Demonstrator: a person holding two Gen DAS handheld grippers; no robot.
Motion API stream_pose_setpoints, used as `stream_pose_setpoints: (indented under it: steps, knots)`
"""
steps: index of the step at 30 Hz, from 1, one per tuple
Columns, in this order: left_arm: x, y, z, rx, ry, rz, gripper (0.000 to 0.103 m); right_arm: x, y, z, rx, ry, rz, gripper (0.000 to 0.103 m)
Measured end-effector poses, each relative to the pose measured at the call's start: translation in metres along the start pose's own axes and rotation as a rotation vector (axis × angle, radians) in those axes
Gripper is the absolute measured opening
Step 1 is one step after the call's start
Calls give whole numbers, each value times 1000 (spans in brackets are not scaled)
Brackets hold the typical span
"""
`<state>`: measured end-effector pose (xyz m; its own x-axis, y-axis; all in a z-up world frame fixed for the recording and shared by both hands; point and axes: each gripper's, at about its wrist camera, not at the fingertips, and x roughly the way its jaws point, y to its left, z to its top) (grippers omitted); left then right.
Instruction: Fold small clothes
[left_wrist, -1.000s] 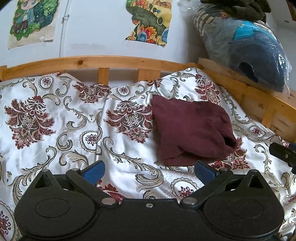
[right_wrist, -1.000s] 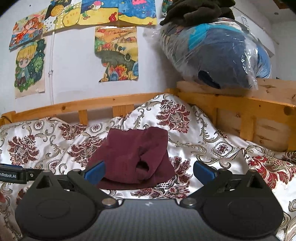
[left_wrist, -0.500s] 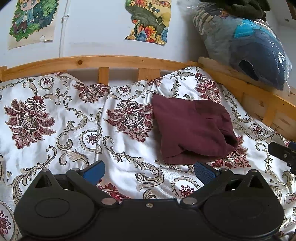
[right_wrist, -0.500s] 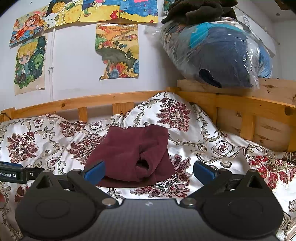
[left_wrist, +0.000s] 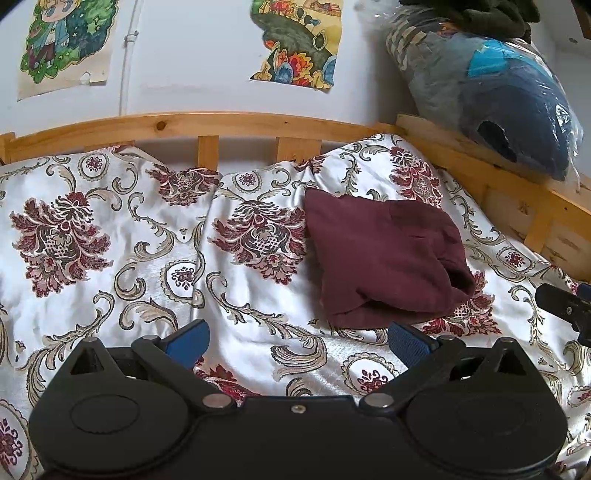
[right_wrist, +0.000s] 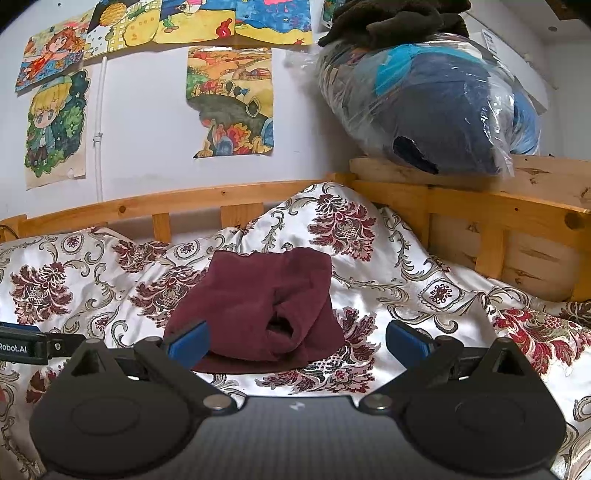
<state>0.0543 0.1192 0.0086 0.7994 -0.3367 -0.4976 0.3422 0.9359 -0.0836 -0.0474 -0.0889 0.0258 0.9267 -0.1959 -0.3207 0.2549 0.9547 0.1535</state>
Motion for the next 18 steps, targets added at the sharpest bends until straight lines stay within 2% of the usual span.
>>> stream_pose_setpoints:
  steps: [18]
  knots:
    - [0, 0, 0, 0, 0, 1, 102, 1, -2, -1, 4, 5, -12, 103]
